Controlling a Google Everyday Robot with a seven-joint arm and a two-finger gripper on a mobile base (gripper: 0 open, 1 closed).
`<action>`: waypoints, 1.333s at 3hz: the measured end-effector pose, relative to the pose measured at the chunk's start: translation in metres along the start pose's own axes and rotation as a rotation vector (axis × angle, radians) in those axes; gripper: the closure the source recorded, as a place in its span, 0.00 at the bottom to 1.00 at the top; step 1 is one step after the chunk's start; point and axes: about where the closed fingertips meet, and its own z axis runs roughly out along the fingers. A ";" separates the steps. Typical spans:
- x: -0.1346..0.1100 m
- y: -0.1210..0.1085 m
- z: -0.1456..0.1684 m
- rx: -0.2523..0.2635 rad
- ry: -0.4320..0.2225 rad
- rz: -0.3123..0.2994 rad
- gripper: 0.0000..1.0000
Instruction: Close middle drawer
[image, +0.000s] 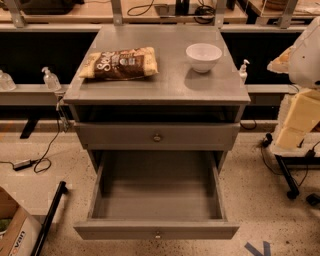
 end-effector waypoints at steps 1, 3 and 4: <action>0.000 0.000 0.000 0.000 0.000 0.000 0.00; 0.001 0.004 0.020 -0.016 -0.003 -0.023 0.42; 0.010 0.006 0.042 -0.022 -0.023 -0.030 0.66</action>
Offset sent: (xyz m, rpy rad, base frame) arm 0.0000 0.0000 0.0000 0.0000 0.0000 0.0000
